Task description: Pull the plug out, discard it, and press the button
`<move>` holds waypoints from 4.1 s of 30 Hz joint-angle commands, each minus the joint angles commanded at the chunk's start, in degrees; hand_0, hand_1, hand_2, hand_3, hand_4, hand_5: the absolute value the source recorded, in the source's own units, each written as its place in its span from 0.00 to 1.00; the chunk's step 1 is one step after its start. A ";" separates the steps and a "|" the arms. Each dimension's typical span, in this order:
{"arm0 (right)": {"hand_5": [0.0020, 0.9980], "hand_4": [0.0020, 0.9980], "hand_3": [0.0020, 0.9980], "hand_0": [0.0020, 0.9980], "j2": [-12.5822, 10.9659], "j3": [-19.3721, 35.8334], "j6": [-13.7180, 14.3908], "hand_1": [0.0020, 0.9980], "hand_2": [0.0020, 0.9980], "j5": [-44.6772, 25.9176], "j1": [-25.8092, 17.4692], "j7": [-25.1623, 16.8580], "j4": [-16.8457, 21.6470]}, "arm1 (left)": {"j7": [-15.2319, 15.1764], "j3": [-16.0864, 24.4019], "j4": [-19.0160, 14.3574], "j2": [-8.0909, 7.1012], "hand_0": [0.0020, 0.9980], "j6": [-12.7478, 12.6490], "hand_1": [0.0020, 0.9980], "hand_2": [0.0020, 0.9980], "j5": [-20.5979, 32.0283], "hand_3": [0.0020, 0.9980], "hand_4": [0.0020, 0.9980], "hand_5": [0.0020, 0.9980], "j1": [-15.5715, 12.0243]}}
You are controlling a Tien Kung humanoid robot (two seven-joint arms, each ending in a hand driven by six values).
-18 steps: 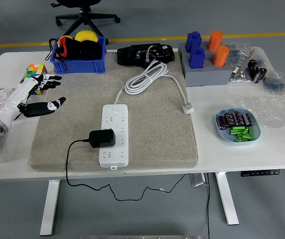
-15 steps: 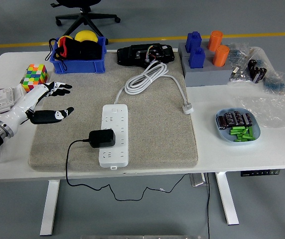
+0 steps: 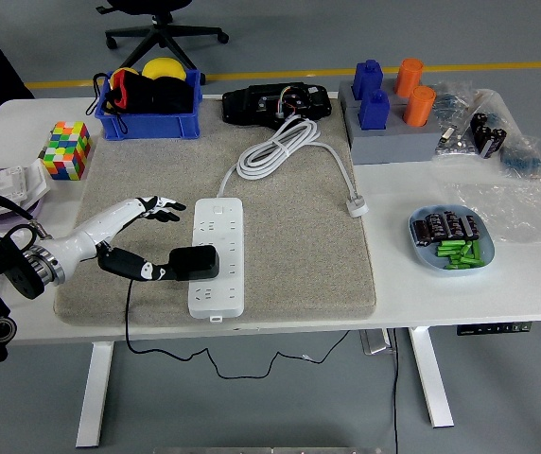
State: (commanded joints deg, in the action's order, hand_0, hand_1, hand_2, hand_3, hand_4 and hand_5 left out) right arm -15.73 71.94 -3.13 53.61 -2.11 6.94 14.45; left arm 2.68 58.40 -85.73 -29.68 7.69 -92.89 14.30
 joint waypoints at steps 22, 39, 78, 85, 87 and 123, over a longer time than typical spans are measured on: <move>0.63 0.77 0.66 0.73 -0.28 -0.51 0.07 0.67 0.66 -0.23 0.17 0.02 0.15 | 1.61 -9.34 3.97 2.41 0.70 -2.05 0.64 0.67 -0.25 0.78 1.00 0.00 4.66; 0.63 0.77 0.66 0.73 0.19 -0.23 0.10 0.67 0.66 -0.34 -0.29 0.00 0.06 | -0.55 -12.30 7.03 5.08 0.55 -8.14 0.49 0.51 -0.48 0.64 0.87 0.00 7.07; 0.63 0.77 0.66 0.73 0.18 -0.93 0.11 0.67 0.66 -0.52 -0.28 -0.03 -0.07 | -4.40 -3.64 5.22 5.68 0.41 -11.19 0.33 0.35 2.21 0.54 0.69 0.00 5.67; 0.63 0.77 0.66 0.73 0.42 -0.70 0.12 0.67 0.66 -0.48 -0.26 -0.04 -0.07 | -5.68 -2.92 13.38 7.19 0.43 -14.73 0.33 0.35 2.30 0.54 0.70 0.00 8.51; 0.63 0.77 0.66 0.73 0.41 -0.63 0.10 0.67 0.66 -0.51 -0.26 -0.04 -0.04 | -5.81 -3.47 16.11 7.78 0.43 -15.46 0.33 0.35 2.65 0.54 0.70 0.00 9.32; 0.63 0.77 0.66 0.73 -0.15 -2.33 0.07 0.67 0.66 -1.21 -0.16 -0.01 -0.07 | -4.13 -8.79 26.72 12.88 0.87 -11.83 0.92 0.88 8.40 0.92 0.98 0.18 13.66</move>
State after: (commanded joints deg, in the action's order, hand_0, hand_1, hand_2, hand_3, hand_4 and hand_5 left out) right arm -15.88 69.61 -3.06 52.41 -2.27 6.93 14.38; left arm -1.45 49.62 -59.01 -16.81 -4.14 -84.50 27.97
